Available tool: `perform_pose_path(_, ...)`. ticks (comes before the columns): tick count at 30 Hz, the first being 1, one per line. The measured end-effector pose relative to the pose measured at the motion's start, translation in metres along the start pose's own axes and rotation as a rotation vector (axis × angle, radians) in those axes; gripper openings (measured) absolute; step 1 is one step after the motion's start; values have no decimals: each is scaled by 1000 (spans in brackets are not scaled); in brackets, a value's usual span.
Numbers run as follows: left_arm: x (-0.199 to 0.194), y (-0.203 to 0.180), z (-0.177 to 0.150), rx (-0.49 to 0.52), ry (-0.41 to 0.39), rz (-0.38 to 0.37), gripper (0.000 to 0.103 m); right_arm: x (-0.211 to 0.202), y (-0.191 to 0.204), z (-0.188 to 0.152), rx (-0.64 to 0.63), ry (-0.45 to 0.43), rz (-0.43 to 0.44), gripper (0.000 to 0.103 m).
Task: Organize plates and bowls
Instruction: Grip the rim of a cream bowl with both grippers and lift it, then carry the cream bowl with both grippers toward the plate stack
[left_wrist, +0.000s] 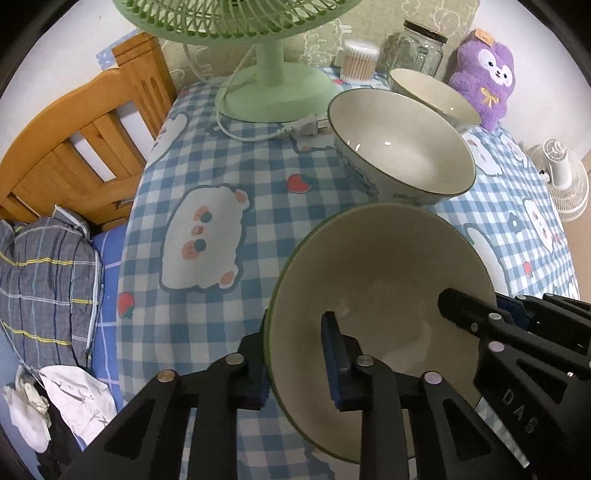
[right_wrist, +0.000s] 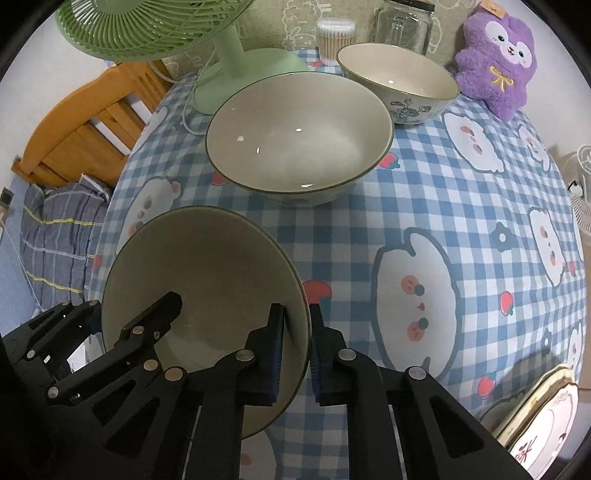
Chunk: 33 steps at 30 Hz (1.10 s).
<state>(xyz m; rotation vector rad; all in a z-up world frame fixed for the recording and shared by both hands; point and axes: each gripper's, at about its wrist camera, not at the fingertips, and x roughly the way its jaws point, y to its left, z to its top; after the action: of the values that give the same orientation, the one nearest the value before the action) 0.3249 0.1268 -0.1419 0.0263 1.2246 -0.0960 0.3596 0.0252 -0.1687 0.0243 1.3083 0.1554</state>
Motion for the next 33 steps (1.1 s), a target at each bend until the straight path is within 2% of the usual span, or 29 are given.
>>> perform_pose_path(2,-1,2,-1,-3,-1,5,14,-1,1,-1,-6,-1,-3,15)
perform_pose_path(9,-5,-2,-9,-25,26,-11,12,-7,-3,-8,-2,8,-19,15)
perform_pose_path(20,-16,-36,-31,3,44,-30,11,-23,-28,-29,-22,28,-54,15)
perform_pose_path(26,-26,-54,-40,-40,31,-30,12,-34,-44,-40,-52,37,-57,15)
perform_pose_path(33,-35,-81,-54,-31,30,-23,12,-47,-64,-58,-83,36,-59,15)
